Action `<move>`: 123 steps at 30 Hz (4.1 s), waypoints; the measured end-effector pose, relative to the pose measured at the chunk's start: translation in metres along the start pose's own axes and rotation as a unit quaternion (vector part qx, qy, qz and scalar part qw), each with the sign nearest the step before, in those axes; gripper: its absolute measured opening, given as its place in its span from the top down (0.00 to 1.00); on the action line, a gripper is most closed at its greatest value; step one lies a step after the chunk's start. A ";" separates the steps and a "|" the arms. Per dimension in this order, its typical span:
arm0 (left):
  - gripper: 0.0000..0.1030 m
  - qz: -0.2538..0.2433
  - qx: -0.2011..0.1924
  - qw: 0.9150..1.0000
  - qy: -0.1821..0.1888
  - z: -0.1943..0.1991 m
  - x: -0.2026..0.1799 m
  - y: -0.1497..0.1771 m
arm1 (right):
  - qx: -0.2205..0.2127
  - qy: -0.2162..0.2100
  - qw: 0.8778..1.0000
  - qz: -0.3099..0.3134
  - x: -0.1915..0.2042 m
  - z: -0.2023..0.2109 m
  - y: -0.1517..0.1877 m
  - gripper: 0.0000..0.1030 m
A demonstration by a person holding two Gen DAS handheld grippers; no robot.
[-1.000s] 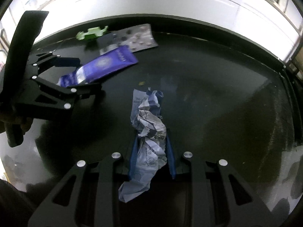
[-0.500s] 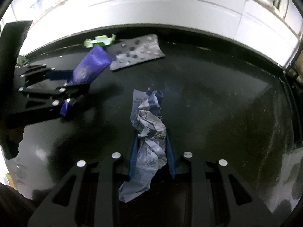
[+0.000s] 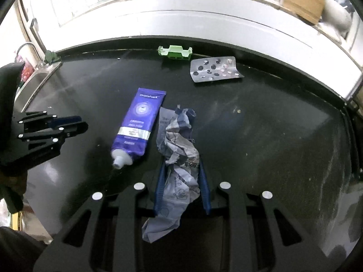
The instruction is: Collect trash
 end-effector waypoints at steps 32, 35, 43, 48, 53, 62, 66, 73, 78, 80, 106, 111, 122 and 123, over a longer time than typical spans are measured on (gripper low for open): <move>0.51 -0.048 0.017 0.997 -0.051 -0.044 -0.087 -0.035 | -0.013 0.052 0.995 -0.087 -0.096 0.027 0.035 0.73; 0.51 -0.049 0.009 0.998 -0.049 -0.032 -0.080 -0.037 | -0.016 0.046 0.995 -0.085 -0.084 0.029 0.029 0.73; 0.51 -0.026 -0.020 0.997 -0.066 0.018 -0.035 -0.024 | -0.037 0.003 0.998 -0.041 -0.015 0.028 -0.007 0.73; 0.51 0.021 -0.040 0.994 -0.103 0.058 0.021 0.006 | -0.038 -0.051 0.998 0.025 0.062 0.022 -0.039 0.73; 0.51 0.082 -0.054 0.984 -0.152 0.106 0.094 0.048 | -0.030 -0.106 0.990 0.089 0.144 0.019 -0.059 0.73; 0.51 0.204 -0.047 0.951 -0.227 0.177 0.205 0.146 | -0.018 -0.196 0.956 0.216 0.307 0.024 -0.063 0.73; 0.51 0.256 -0.042 0.933 -0.250 0.201 0.240 0.191 | -0.010 -0.230 0.936 0.265 0.372 0.032 -0.052 0.73; 0.51 0.340 -0.029 0.898 -0.276 0.236 0.288 0.271 | 0.026 -0.308 0.891 0.333 0.481 0.047 -0.021 0.73; 0.51 0.397 -0.025 0.876 -0.273 0.243 0.310 0.319 | 0.071 -0.349 0.859 0.368 0.548 0.050 0.011 0.73; 0.51 0.412 -0.025 0.869 -0.273 0.243 0.317 0.336 | 0.090 -0.356 0.848 0.381 0.571 0.045 0.024 0.73; 0.16 0.483 -0.011 0.842 -0.241 0.212 0.367 0.412 | 0.148 -0.313 0.837 0.423 0.656 -0.006 0.053 0.25; 0.08 0.480 -0.021 0.844 -0.239 0.222 0.358 0.407 | 0.140 -0.319 0.847 0.402 0.639 0.001 0.042 0.19; 0.07 0.378 -0.048 0.894 -0.235 0.230 0.326 0.291 | 0.017 -0.248 0.925 0.287 0.467 0.044 -0.056 0.14; 0.07 0.362 -0.052 0.903 -0.224 0.225 0.320 0.274 | 0.007 -0.237 0.933 0.270 0.444 0.047 -0.064 0.14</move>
Point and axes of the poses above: each gripper's, at about its wrist camera, not at the fingertips, and z roughly against the way its jaws point, x to its left, y to its underside, the point moved 7 cm from there along -z, roughly the way its jaws point, and after that the axes turned 6 degrees about z, right-handed, at the moved point
